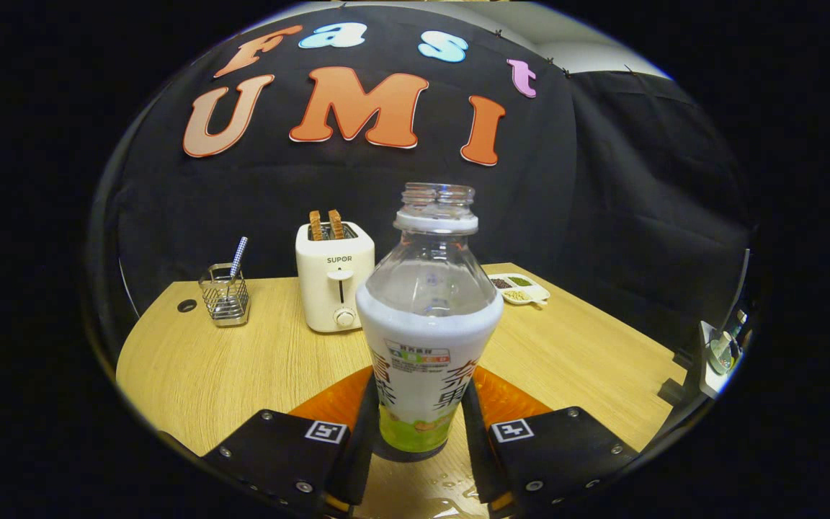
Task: Take the bottle from table, then pour the juice into the cup, finally place the bottle on the coaster
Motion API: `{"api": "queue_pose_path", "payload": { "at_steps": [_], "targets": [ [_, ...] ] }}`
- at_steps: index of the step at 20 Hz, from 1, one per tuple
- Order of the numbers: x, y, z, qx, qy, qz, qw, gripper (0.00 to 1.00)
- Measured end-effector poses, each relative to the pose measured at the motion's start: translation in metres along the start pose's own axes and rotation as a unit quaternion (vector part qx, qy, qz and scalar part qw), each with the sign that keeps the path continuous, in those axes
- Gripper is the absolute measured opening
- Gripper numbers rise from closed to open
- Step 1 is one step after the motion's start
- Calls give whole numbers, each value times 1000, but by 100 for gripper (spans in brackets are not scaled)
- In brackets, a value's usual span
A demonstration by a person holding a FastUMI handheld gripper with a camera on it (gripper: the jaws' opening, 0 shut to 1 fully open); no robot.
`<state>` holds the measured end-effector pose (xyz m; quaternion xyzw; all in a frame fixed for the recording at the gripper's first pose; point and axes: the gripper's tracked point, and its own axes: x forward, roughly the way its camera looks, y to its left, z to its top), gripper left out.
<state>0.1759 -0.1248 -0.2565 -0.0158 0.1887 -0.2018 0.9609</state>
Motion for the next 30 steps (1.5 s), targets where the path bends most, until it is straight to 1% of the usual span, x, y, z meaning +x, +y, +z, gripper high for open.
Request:
{"api": "queue_pose_path", "payload": {
  "at_steps": [2, 6, 8, 12, 15, 16, 17, 18, 19, 21, 23, 27, 30],
  "targets": [
    [6, 1, -9, 1, 5, -1, 1000, 58],
    [15, 12, -24, 11, 17, 13, 1000, 63],
    [16, 11, -25, 8, 17, 9, 1000, 64],
    [12, 17, -23, 17, 14, 22, 1000, 67],
    [8, 15, -19, 23, 10, 20, 999, 68],
    [7, 12, -17, 25, 7, 18, 1000, 70],
    [5, 10, -14, 27, 3, 16, 999, 77],
    [2, 10, -11, 31, -1, 19, 999, 81],
    [0, 9, -8, 32, -4, 22, 999, 89],
    [-6, 3, 2, 36, -14, 25, 999, 97],
    [-17, -2, 16, 48, -34, 30, 998, 97],
    [-48, -9, 46, 74, -60, 54, 994, 97],
    [-80, -10, 71, 70, -84, 74, 991, 97]
  ]
}}
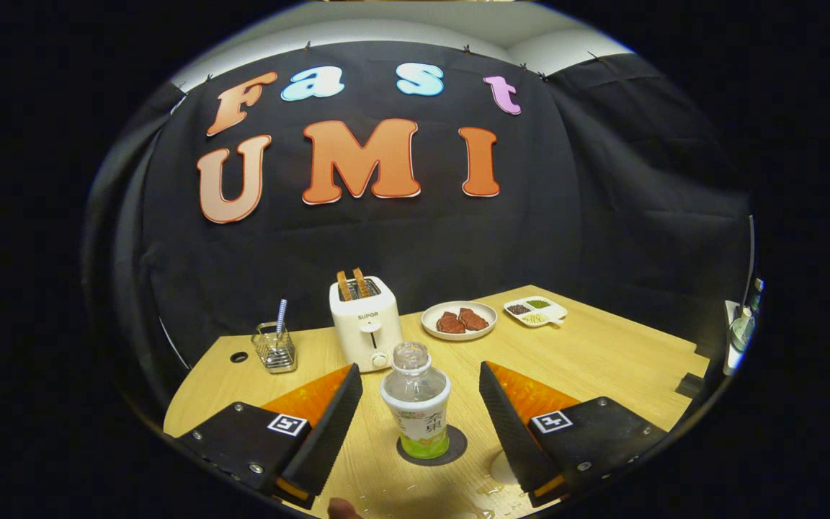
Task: Take the bottle from table, then pour the juice into the cup, finally place the bottle on the coaster
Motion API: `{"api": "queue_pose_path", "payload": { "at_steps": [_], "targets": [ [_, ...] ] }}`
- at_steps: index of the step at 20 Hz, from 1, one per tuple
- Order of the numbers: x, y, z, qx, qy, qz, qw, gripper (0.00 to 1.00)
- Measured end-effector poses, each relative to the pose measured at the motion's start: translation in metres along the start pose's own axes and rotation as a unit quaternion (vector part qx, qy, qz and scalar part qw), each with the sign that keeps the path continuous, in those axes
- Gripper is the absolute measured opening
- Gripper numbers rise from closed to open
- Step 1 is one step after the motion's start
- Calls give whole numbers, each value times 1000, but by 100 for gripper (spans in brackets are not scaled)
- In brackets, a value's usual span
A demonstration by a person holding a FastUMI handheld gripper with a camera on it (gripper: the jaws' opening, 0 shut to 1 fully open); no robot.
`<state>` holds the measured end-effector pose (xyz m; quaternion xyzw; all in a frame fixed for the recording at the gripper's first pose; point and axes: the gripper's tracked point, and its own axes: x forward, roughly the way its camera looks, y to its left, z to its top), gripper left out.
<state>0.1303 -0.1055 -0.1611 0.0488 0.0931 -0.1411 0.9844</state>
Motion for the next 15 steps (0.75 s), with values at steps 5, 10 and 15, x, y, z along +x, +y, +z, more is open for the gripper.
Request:
{"api": "queue_pose_path", "payload": {
  "at_steps": [5, 10, 15],
  "targets": [
    [-55, 25, 49, -7, -47, 45, 998, 97],
    [-109, 60, 79, -3, -88, 101, 991, 96],
    [-148, 80, 89, -7, -114, 130, 985, 97]
  ]
}}
